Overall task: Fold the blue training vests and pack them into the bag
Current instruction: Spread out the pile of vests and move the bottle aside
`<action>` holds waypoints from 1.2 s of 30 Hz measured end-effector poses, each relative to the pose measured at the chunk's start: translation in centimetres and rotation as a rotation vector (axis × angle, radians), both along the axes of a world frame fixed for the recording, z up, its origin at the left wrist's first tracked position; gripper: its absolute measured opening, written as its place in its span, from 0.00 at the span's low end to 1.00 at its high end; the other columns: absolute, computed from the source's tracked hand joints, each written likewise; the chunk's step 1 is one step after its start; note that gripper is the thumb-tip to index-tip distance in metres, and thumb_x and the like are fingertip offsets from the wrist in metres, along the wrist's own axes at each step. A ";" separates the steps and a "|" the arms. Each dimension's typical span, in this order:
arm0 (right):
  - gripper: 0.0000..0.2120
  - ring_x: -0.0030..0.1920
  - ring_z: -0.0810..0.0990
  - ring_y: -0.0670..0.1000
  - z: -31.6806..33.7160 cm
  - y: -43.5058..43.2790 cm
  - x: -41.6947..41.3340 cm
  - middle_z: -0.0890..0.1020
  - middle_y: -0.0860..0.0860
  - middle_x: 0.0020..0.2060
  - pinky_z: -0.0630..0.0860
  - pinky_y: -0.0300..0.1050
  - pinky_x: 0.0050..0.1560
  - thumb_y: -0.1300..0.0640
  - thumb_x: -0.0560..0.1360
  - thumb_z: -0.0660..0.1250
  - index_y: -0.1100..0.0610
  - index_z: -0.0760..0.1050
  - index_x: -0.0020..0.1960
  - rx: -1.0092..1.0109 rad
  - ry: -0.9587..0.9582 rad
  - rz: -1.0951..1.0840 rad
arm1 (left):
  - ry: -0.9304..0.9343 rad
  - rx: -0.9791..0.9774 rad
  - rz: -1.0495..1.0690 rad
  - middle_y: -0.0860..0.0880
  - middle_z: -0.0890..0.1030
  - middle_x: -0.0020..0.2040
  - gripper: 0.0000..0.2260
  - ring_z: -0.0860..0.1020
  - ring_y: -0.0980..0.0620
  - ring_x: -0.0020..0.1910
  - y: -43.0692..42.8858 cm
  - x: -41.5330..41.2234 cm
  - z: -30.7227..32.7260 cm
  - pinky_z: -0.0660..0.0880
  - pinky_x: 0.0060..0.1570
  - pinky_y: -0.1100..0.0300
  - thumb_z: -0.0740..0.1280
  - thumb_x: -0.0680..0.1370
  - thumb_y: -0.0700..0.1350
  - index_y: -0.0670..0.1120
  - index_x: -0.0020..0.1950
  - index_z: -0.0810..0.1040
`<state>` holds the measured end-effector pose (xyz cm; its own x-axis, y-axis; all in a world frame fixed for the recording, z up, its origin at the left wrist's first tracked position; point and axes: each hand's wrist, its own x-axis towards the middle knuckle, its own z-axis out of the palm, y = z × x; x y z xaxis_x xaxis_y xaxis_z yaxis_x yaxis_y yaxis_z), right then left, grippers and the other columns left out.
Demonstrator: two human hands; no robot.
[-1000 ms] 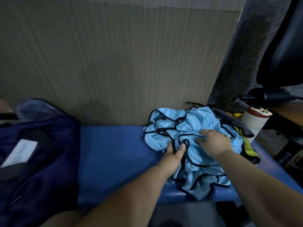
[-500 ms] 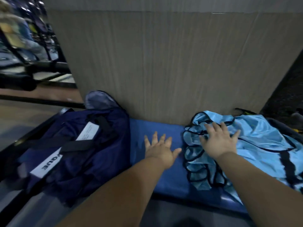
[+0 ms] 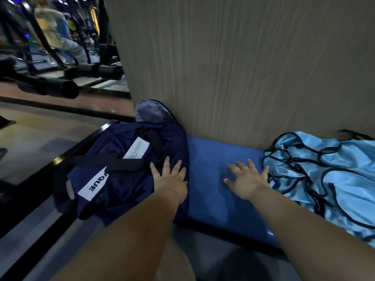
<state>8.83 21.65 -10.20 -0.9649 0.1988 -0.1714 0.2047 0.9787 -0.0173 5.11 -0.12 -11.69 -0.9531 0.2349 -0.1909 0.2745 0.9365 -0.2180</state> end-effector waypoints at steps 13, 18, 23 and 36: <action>0.30 0.79 0.39 0.55 -0.3 -0.2 -0.7 0.50 0.46 0.80 0.39 0.74 0.71 0.37 0.81 0.50 0.43 0.47 0.79 -0.012 -0.006 -0.006 | -0.150 0.293 -0.050 0.56 0.42 0.80 0.24 0.41 0.43 0.78 -3.3 -2.2 -1.1 0.43 0.76 0.41 0.48 0.84 0.56 0.58 0.80 0.46; 0.29 0.79 0.41 0.55 0.1 2.7 0.5 0.53 0.48 0.79 0.40 0.73 0.72 0.38 0.81 0.51 0.45 0.52 0.79 0.037 0.032 -0.074 | -0.125 0.208 -0.027 0.54 0.47 0.81 0.26 0.44 0.42 0.78 -2.8 -2.1 -0.4 0.45 0.76 0.41 0.47 0.83 0.60 0.57 0.80 0.47; 0.26 0.79 0.41 0.57 1.8 7.2 2.2 0.53 0.51 0.79 0.39 0.74 0.71 0.45 0.82 0.49 0.47 0.51 0.79 0.191 0.092 -0.189 | 0.016 0.060 0.088 0.48 0.56 0.79 0.33 0.47 0.33 0.77 2.7 -0.6 1.8 0.46 0.73 0.35 0.39 0.79 0.68 0.54 0.79 0.55; 0.35 0.72 0.63 0.57 4.1 18.0 10.2 0.68 0.54 0.71 0.61 0.63 0.69 0.30 0.76 0.53 0.51 0.60 0.75 0.212 0.176 -0.576 | -0.182 0.330 -0.325 0.53 0.45 0.81 0.33 0.33 0.44 0.77 19.3 5.2 1.9 0.36 0.72 0.35 0.42 0.78 0.69 0.56 0.80 0.48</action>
